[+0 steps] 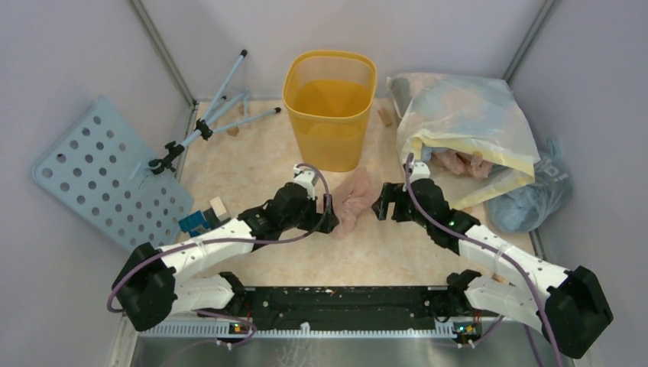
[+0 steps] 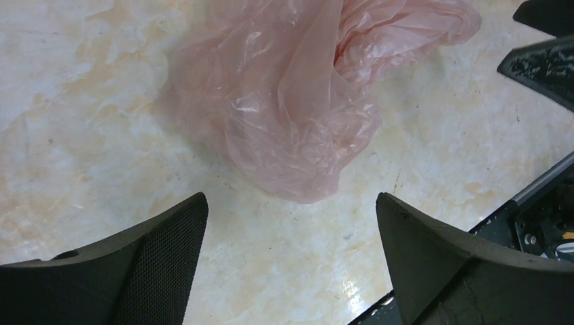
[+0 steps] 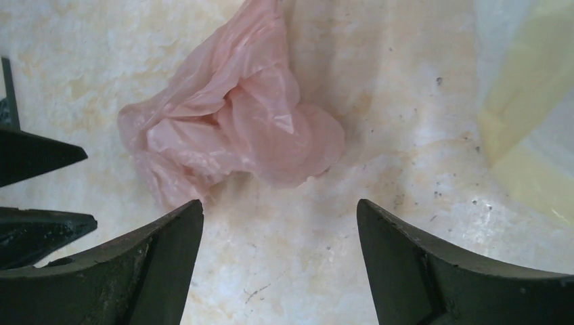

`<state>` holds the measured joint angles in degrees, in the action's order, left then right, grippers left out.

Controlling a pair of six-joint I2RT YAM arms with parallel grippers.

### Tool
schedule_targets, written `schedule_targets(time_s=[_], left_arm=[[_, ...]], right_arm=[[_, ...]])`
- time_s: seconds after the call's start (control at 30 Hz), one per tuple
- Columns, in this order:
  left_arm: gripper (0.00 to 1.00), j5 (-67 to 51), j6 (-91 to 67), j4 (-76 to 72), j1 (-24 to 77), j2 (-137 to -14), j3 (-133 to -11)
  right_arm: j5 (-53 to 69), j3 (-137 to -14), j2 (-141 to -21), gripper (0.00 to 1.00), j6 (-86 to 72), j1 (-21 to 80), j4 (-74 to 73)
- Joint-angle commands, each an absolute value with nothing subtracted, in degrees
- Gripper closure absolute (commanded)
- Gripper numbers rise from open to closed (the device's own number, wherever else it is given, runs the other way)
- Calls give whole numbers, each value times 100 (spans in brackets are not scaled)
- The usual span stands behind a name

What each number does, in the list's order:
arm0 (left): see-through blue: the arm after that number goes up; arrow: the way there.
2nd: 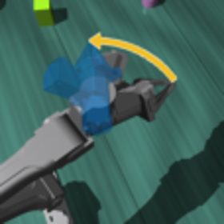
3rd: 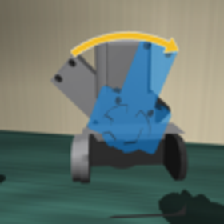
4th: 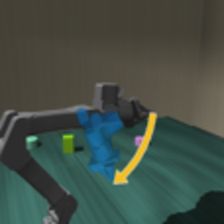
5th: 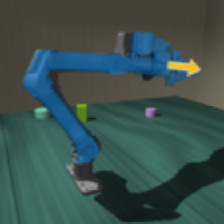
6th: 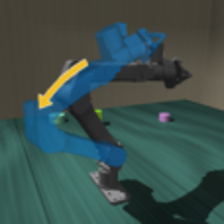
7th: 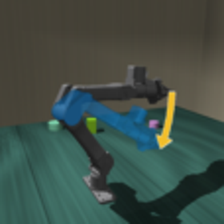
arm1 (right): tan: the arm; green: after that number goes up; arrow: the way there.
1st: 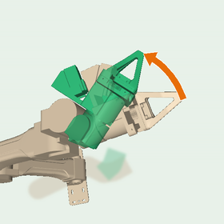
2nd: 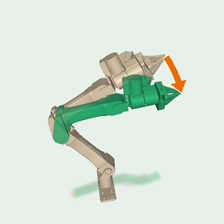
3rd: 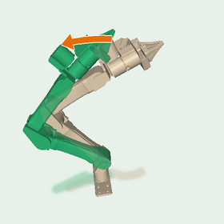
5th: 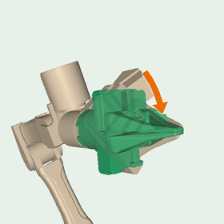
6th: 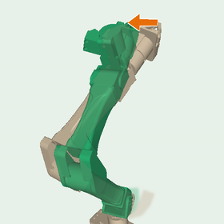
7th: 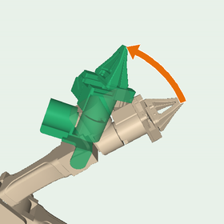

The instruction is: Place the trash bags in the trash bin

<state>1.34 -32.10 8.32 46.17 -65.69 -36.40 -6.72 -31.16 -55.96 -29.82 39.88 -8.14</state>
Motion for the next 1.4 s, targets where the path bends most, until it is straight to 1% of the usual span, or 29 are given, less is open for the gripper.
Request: schedule_targets(time_s=[0.0,0.1,0.2,0.3,0.37,0.43,0.53,0.57,0.6,0.63,0.7,0.73,0.77,0.8,0.97,1.0,1.03,1.07,1.1,1.13,1.17,1.23,1.3,1.37], left_arm=[[1,-139,-3248,135,4597,-7012,-3748],[1,-61,-3260,150,4601,-7441,-3951],[2,237,-3322,158,4557,-7797,-4106],[7,200,-3323,48,4543,-7988,-4117],[10,191,-3316,-181,4542,-8091,-4111],[16,288,-3314,-210,4526,-8200,-4105],[35,559,-3386,-170,4395,-8258,-4056],[43,606,-3399,-159,4297,-8228,-4011],[52,607,-3406,-134,4187,-8182,-3963],[61,564,-3410,-118,4037,-8084,-3892],[79,391,-3375,-134,3715,-7896,-3723],[91,299,-3349,-140,3501,-7795,-3646],[99,226,-3300,-134,3359,-7705,-3569],[100,179,-3258,-97,3254,-7609,-3520],[100,257,-3104,199,3061,-7200,-3387],[100,177,-3071,214,3070,-7113,-3378],[100,-210,-2865,144,3068,-7033,-3396],[94,-792,-2654,60,3080,-6980,-3427],[82,-1371,-2470,-131,3092,-6978,-3484],[59,-1882,-2382,-152,3120,-7005,-3567],[47,-2171,-2329,-102,3173,-7028,-3665],[33,-2264,-2175,-53,3371,-7063,-3817],[28,-2137,-1998,-39,3567,-7145,-3955],[27,-2037,-1909,-27,3671,-7303,-4116]], right_arm=[[-353,-3312,-5786,17,-2924,3649,-541],[-541,-3692,-6306,17,-2640,3643,-666],[-318,-4145,-6820,17,-2349,3639,-841],[-139,-4336,-7149,18,-2282,3636,-737],[-75,-4359,-7284,23,-2281,3639,-643],[-28,-4353,-7408,37,-2287,3639,-573],[46,-4334,-7496,62,-2263,3639,-573],[161,-4333,-7480,78,-2226,3639,-617],[239,-4358,-7451,95,-2183,3639,-725],[325,-4393,-7385,100,-2142,3639,-859],[463,-4405,-7218,100,-2047,3639,-1085],[480,-4385,-7048,100,-2020,3640,-1240],[469,-4355,-6910,100,-2011,3643,-1356],[426,-4318,-6755,100,-2004,3641,-1474],[367,-4032,-6076,100,-2068,3639,-1803],[465,-3980,-5982,100,-2091,3639,-1810],[589,-3922,-5925,100,-2158,3645,-1782],[795,-3860,-5901,100,-2200,3639,-1715],[1040,-3792,-5911,100,-2222,3646,-1612],[1332,-3736,-5981,100,-2244,3647,-1495],[1585,-3689,-6066,100,-2262,3647,-1374],[1823,-3644,-6268,100,-2286,3656,-1342],[1794,-3619,-6418,100,-2265,3696,-1408],[1690,-3581,-6490,100,-2253,3725,-1478]])
